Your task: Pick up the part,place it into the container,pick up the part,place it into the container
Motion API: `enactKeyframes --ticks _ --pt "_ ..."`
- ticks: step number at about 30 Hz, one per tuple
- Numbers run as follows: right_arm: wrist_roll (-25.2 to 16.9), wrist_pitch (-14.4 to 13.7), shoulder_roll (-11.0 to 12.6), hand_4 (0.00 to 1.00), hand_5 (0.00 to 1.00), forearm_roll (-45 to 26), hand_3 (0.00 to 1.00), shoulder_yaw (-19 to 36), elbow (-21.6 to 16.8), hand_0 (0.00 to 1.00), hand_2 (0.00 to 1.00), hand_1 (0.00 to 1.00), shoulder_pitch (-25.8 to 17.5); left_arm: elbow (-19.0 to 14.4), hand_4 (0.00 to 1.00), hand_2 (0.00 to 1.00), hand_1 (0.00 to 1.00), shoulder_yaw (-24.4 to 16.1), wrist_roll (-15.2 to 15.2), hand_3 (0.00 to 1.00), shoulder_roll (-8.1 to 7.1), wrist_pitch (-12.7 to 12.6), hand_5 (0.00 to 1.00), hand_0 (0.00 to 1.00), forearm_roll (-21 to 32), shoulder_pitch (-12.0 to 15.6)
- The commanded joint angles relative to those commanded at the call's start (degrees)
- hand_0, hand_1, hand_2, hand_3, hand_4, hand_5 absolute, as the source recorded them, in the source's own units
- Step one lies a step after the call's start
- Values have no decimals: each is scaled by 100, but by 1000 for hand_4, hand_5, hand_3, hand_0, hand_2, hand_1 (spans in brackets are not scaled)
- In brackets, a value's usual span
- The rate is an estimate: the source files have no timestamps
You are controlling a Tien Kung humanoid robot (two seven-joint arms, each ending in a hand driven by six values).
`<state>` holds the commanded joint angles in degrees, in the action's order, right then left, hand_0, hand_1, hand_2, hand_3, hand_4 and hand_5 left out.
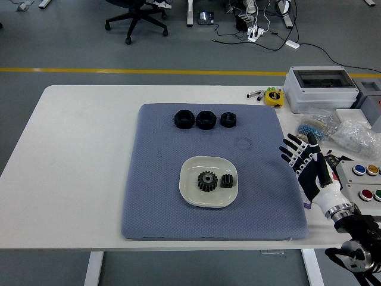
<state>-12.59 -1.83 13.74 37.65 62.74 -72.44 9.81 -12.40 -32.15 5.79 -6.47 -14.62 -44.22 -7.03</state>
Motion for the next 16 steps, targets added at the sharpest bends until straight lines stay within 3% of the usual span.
enactKeyframes --ticks 16 --pt "-393 -202 -16 998 889 -7 860 -40 31 989 877 858 -39 -9 619 645 658 -91 46 553 -6 26 578 680 -177 70"
